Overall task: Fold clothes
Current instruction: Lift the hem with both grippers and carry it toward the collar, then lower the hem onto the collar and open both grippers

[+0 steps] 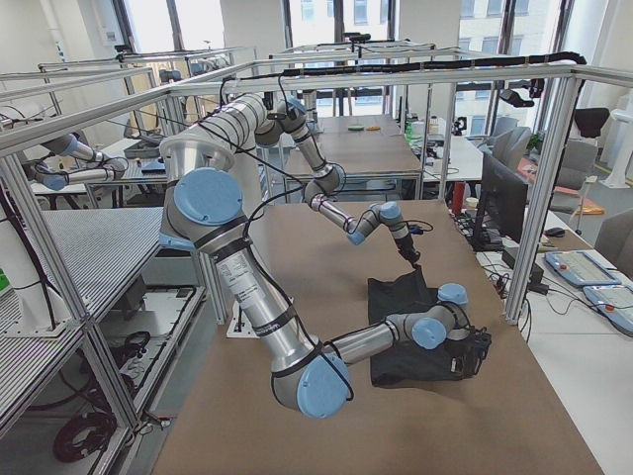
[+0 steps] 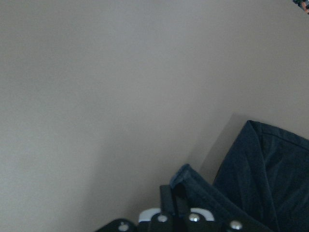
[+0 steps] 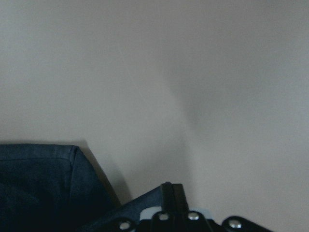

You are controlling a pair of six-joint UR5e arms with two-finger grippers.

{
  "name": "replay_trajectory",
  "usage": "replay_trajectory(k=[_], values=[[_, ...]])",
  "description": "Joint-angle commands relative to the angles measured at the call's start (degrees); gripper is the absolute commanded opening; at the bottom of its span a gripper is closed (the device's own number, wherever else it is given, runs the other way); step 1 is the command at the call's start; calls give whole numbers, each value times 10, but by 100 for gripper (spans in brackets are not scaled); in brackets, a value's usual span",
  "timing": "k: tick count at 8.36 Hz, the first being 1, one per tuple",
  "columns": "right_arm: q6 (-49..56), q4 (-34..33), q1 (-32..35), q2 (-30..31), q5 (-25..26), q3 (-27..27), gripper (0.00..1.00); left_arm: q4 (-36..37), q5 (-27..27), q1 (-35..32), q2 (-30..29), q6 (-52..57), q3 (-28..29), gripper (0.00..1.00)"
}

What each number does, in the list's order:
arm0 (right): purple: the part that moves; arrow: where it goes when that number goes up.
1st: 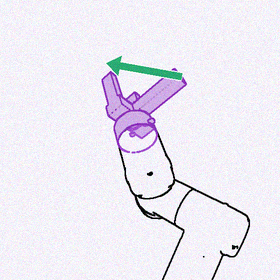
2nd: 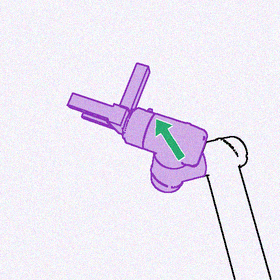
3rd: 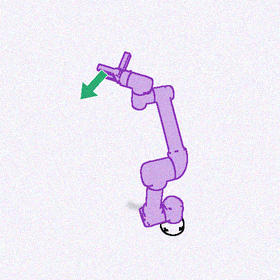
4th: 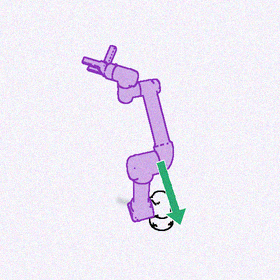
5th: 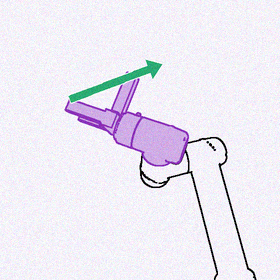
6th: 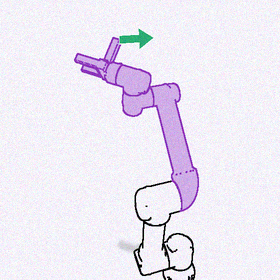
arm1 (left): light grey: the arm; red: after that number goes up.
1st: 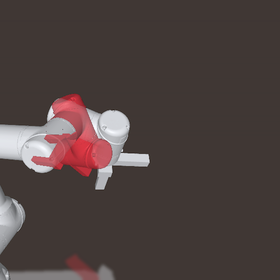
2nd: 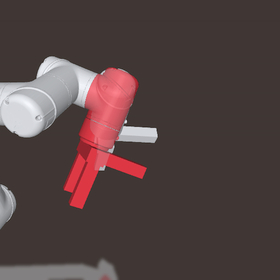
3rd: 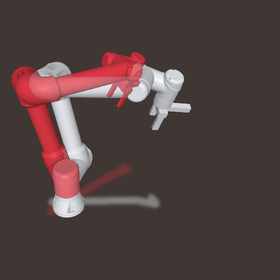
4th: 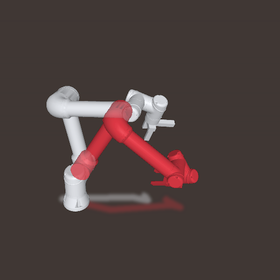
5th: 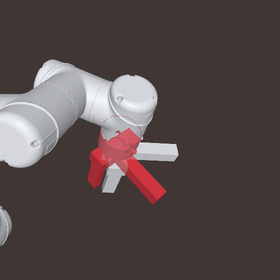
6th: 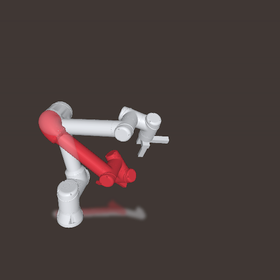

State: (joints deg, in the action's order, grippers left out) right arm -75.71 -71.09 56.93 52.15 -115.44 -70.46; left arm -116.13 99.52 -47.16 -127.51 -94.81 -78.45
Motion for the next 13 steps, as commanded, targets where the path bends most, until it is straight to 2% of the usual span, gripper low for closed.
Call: replay_trajectory(k=[1,2,3,4,5,6,7,9,11,12,13], values=[[-19,3,-5,-27,2,7,0,-31,1,-7,-39,7,54,0],[-22,5,-4,-25,4,12,0,-38,1,-10,-40,8,64,0],[-16,9,-1,-21,3,12,0,-43,1,-12,-43,11,76,5],[-18,10,-3,-21,3,12,2,-43,2,-24,-57,17,93,22],[-20,10,-6,-20,4,13,16,-48,-6,-23,-82,28,152,90],[-23,13,-6,-19,4,12,39,-106,-6,-28,-84,34,175,100],[-31,14,-6,-21,4,10,55,-114,-6,-31,-84,41,179,100],[-50,27,-4,-16,2,-3,68,-115,0,-35,-85,42,179,100],[-107,27,-12,63,-2,-134,72,-118,1,-35,-84,45,176,100],[-136,30,-60,127,3,-222,75,-118,1,-35,-85,47,176,100],[-153,30,-87,170,16,-277,75,-118,1,-35,-85,47,176,100]])
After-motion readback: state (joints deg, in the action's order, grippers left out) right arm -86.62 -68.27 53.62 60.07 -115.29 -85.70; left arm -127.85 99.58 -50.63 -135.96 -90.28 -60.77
